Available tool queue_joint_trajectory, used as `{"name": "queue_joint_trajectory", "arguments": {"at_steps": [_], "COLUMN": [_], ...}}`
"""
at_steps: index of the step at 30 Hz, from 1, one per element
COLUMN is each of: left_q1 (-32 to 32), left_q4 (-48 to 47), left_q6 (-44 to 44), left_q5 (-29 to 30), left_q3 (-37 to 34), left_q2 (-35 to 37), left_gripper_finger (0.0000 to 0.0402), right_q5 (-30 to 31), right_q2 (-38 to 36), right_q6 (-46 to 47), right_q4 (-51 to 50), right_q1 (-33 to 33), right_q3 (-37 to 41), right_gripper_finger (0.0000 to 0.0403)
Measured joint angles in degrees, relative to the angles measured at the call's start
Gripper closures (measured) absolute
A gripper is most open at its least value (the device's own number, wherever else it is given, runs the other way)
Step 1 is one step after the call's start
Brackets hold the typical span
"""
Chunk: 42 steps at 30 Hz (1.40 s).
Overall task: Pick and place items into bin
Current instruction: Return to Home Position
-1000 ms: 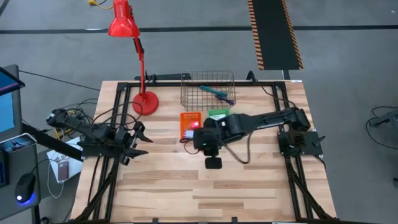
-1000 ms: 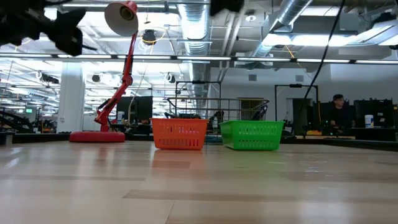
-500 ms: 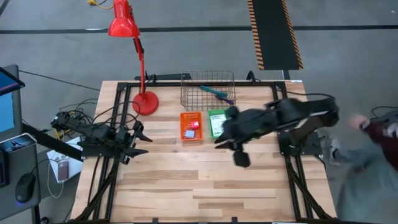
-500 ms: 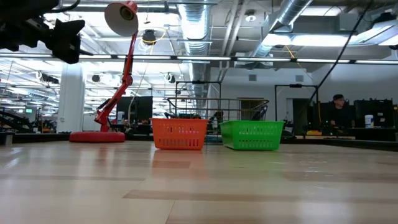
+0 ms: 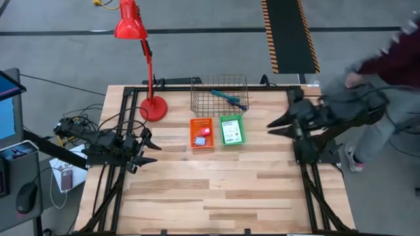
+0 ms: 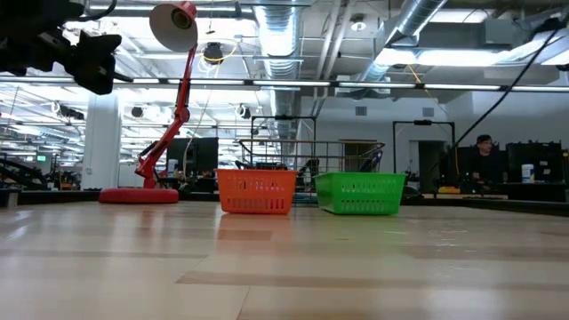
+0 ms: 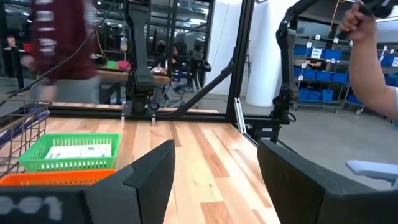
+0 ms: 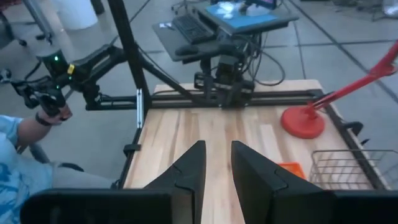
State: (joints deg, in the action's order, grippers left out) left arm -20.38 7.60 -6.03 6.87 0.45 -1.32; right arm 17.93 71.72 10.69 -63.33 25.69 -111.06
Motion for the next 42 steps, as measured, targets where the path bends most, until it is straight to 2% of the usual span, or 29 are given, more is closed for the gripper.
{"name": "queue_joint_trajectory", "arguments": {"at_steps": [5,11,17,25,30,34,36,42], "left_q1": [0.0,0.0,0.0,0.0,0.0,0.0,0.0,0.0], "left_q4": [-0.5,-0.5,-0.6,-0.6,-0.6,-0.6,-0.7,-1.0], "left_q6": [-0.3,-0.4,-0.8,-0.8,-0.8,-0.8,-0.8,-0.8], "left_q5": [0.0,0.0,0.0,0.0,0.0,0.0,0.0,0.0], "left_q3": [0.0,0.0,-0.1,-0.1,-0.1,-0.1,-0.1,-0.1], "left_q2": [0.0,0.0,0.0,0.0,0.0,0.0,0.0,-0.1], "left_gripper_finger": [0.0184,0.0184,0.0184,0.0184,0.0184,0.0184,0.0184,0.0184], "right_q5": [3.0,4.7,4.7,4.5,4.5,4.5,4.6,3.5], "right_q2": [-7.6,-18.7,-31.0,-51.1,-62.5,-69.7,-71.7,-70.5], "right_q6": [0.0,0.9,1.0,1.4,1.4,1.1,1.3,0.5], "right_q4": [0.2,4.2,14.4,29.4,37.4,40.1,40.8,45.5], "right_q1": [1.4,0.7,-0.7,-1.1,-1.1,-1.1,-1.1,-1.0], "right_q3": [6.9,22.2,41.9,67.2,79.1,85.6,88.1,92.3], "right_gripper_finger": [0.0332,0.0332,0.0332,0.0332,0.0332,0.0332,0.0332,0.0332]}}
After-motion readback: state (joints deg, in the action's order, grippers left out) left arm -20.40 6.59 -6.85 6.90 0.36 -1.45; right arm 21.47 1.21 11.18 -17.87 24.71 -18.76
